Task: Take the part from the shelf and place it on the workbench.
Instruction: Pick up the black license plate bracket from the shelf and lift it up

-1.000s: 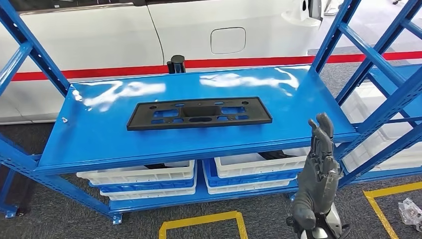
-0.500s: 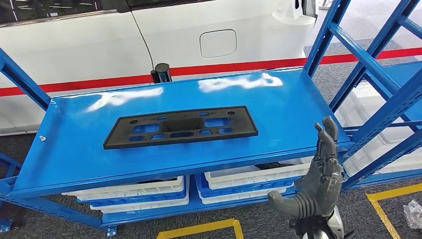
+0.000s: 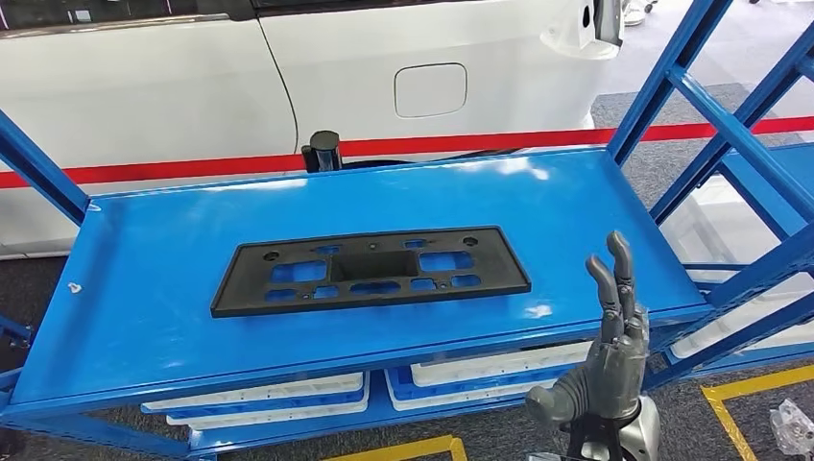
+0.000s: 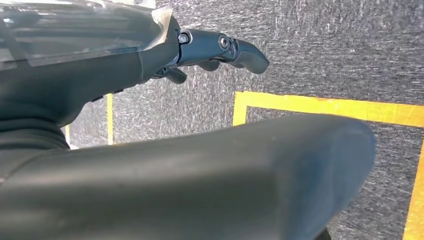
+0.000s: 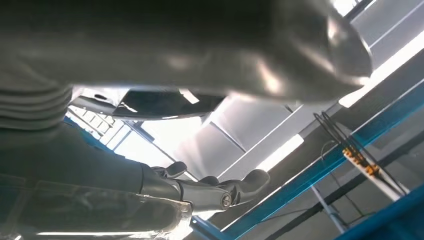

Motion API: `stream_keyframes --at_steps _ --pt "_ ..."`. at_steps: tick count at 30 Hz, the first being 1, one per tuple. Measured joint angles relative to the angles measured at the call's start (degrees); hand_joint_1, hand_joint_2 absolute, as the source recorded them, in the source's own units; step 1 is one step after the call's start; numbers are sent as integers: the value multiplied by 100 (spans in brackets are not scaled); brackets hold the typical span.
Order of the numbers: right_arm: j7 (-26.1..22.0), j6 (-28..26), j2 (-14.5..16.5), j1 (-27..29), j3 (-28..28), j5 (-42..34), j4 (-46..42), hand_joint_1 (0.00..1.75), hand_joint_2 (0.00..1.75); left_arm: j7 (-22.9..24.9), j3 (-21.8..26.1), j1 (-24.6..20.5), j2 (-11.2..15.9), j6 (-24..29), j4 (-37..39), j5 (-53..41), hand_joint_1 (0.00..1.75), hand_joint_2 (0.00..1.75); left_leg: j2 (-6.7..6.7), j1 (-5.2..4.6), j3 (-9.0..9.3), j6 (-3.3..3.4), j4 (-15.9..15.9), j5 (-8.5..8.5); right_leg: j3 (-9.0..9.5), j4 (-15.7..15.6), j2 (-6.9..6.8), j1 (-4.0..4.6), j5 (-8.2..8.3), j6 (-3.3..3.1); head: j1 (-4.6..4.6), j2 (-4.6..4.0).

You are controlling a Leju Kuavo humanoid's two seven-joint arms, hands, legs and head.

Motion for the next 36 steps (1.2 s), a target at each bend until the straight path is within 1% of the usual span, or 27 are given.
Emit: stream_keyframes --at_steps 1,2,3,4,5,6,7,8,10,13,17,18,20,22,23,27,36 --pt "17 -17 -17 6 0 48 16 0 0 0 0 1 -1 -1 0 -4 0 0 -13 -9 21 7 1 -24 -132 95 0 0 47 35 1 0" --pt "40 -18 -31 9 1 91 29 0 0 0 0 1 -1 -2 1 -6 0 0 -30 -16 55 6 1 -50 -142 -47 0 2 196 84 1 0" --pt "88 4 -47 11 1 152 40 0 0 1 0 1 -1 -2 1 -11 0 0 -47 -21 99 -1 1 -78 -48 -385 0 5 412 130 2 0" --pt "171 58 -69 11 4 230 52 0 0 1 0 1 -3 -3 2 -15 0 0 -62 -26 137 -13 1 -107 91 -799 0 14 648 149 3 0" --pt "278 137 -95 14 12 312 65 0 0 3 -1 0 -4 -3 4 -20 0 0 -77 -42 171 -33 5 -141 220 -1147 0 28 834 129 0 0" --pt "388 224 -129 18 27 375 83 0 0 5 -2 -1 -7 -5 7 -27 0 0 -86 -59 192 -46 14 -172 314 -1379 0 36 960 84 -2 0" --pt "477 303 -169 23 43 405 105 0 0 8 -3 -2 -7 -8 9 -31 0 0 -92 -74 202 -44 21 -197 359 -1479 0 42 1020 32 -5 0" --pt "541 355 -209 29 56 416 128 0 0 11 -5 -1 -7 -10 11 -36 0 0 -92 -86 210 -38 26 -214 373 -1492 0 46 1033 -5 -7 0" --pt "649 395 -308 35 83 509 183 0 0 13 -8 2 -6 -12 17 -52 0 0 -83 -84 219 -13 15 -220 380 -1492 4 49 1038 -25 -7 0" --pt "796 389 -467 40 139 748 273 0 0 1 -14 2 -6 -11 22 -76 0 0 -76 -81 238 -26 -13 -219 380 -1491 7 54 1025 -45 -8 0" --pt "839 389 -588 42 191 818 357 0 0 -4 -20 3 -6 -11 24 -82 0 0 -75 -81 249 -56 -33 -222 382 -1489 7 58 1010 -69 -7 0" --pt "875 445 -612 40 198 845 375 0 0 -24 -21 3 -10 -10 24 -79 0 0 -75 -80 250 -61 -35 -224 383 -1489 7 59 1008 -72 -7 0" --pt "1049 735 -675 30 243 981 426 0 0 -117 -21 2 -45 9 24 -53 0 0 -74 -78 252 -70 -36 -228 385 -1488 8 60 1004 -79 -7 0" --pt "1217 1033 -763 33 336 1152 521 0 0 -242 -20 1 -122 68 24 -16 0 0 -74 -79 253 -75 -36 -231 387 -1488 8 59 1003 -79 -7 0" --pt "1248 1092 -807 40 388 1197 582 0 0 -285 -20 2 -168 100 24 -3 0 0 -75 -80 253 -76 -36 -231 388 -1489 7 58 1003 -79 -6 0" --pt "1226 1101 -955 52 512 1181 774 0 0 -355 -20 3 -291 141 24 21 0 0 -73 -95 253 -75 -36 -232 392 -1489 7 50 1003 -79 -5 0" --pt "1358 1080 -1185 -7 740 1262 1106 0 0 -384 -20 7 -366 248 24 -19 0 0 -74 -114 254 -74 -36 -232 393 -1490 7 27 1003 -78 -5 0"
